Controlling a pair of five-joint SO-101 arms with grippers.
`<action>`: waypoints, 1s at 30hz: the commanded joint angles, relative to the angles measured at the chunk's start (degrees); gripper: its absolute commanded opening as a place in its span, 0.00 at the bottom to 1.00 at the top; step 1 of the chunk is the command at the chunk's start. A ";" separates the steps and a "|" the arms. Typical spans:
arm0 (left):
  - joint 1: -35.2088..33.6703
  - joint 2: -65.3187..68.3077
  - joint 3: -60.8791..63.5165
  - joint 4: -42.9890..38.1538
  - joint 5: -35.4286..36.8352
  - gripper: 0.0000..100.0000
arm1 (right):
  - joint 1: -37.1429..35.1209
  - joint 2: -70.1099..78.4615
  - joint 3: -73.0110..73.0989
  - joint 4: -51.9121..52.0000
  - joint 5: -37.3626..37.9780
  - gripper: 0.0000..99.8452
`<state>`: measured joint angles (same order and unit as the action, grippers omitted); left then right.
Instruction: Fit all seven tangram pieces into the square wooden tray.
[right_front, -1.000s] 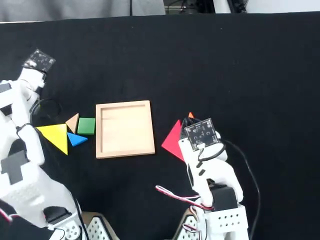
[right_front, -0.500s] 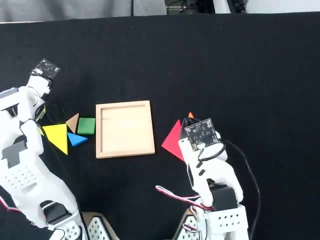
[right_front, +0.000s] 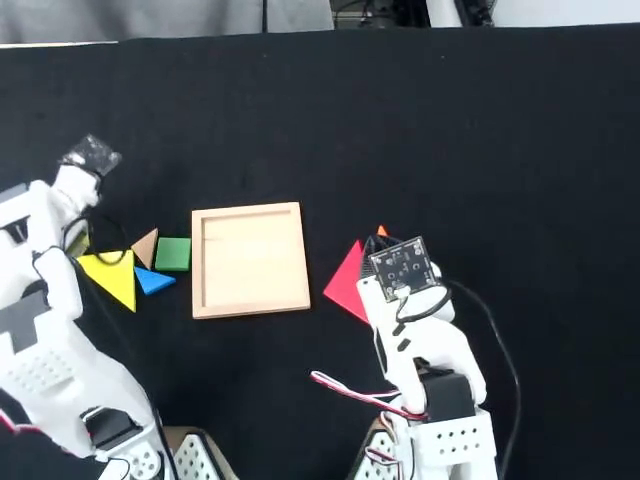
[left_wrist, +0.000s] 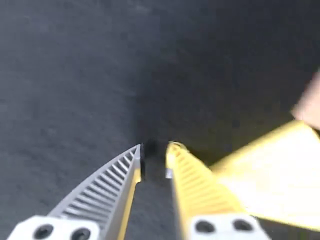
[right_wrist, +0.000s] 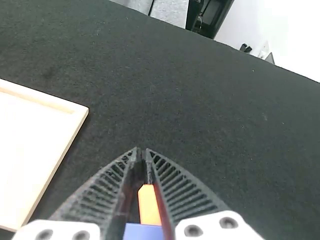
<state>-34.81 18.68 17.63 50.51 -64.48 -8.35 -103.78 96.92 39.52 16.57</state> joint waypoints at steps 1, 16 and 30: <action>-2.24 -4.31 6.99 2.64 -5.36 0.06 | 0.97 -3.65 -0.31 0.35 -0.09 0.01; -7.52 -31.38 33.27 2.90 -15.03 0.07 | 0.97 -3.65 -0.31 0.35 -0.09 0.01; -0.75 -66.81 35.12 19.43 -4.04 0.19 | 0.97 -3.65 -0.31 0.35 -0.09 0.01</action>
<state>-39.56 -44.26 52.79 63.34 -69.23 -8.35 -103.78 96.92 39.52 16.57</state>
